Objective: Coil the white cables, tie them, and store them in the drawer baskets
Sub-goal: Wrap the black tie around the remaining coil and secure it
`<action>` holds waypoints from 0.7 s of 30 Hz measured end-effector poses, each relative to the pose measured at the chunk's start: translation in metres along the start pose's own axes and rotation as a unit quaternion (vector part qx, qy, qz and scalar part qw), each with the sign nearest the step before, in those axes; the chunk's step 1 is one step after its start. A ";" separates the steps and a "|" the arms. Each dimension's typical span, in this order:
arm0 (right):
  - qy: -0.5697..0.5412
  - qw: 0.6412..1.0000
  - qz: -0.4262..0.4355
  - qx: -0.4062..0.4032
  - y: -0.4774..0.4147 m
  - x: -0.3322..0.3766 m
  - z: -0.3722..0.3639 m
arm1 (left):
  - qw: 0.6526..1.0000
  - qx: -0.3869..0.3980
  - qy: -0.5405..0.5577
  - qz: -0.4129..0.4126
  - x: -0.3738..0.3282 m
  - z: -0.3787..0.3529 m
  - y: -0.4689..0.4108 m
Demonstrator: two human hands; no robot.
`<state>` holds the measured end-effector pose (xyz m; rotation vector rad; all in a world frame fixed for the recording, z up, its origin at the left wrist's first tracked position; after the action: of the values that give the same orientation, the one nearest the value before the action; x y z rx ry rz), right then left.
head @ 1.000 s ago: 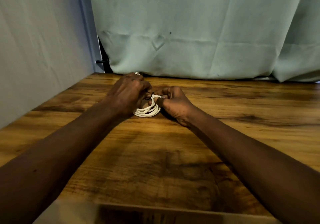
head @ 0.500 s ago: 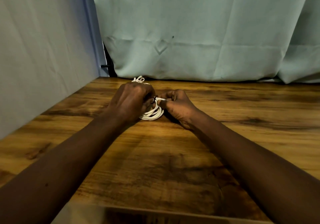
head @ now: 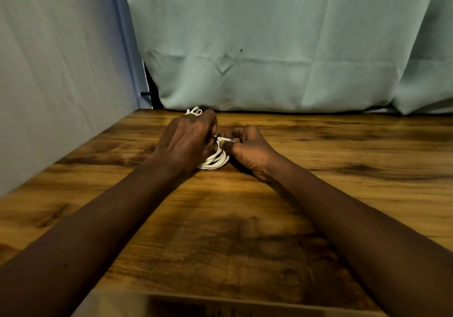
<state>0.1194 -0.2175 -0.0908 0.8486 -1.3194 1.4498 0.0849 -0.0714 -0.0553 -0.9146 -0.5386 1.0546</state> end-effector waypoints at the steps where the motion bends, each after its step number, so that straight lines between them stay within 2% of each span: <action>1: 0.004 1.000 -0.001 -0.004 -0.001 -0.001 0.000 | 1.000 -0.004 -0.005 -0.003 -0.002 0.001 0.000; 8: 0.012 1.000 0.009 0.001 -0.002 -0.002 0.000 | 0.999 0.001 -0.006 -0.033 -0.001 -0.002 -0.002; 14: 0.007 1.000 0.016 0.007 -0.003 -0.004 -0.001 | 0.990 -0.020 0.007 -0.142 -0.004 0.001 -0.005; 18: -0.008 1.000 0.019 0.020 -0.001 -0.003 0.000 | 0.980 0.003 0.027 -0.195 -0.004 -0.002 -0.005; 21: -0.016 0.999 0.018 0.029 0.000 -0.001 0.001 | 0.985 0.002 0.063 -0.162 0.001 -0.003 -0.003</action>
<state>0.1194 -0.2188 -0.0912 0.8938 -1.3280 1.5138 0.0889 -0.0721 -0.0544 -0.8497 -0.5580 0.6989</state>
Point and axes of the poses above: each hand's wrist, its own y-axis away from the middle knuckle, its own z-axis out of the back of the hand, x = y × z, the point moved 3 cm from there along -y, towards the middle knuckle, and after that the axes turned 15 degrees about -x, right-handed, at the moved point
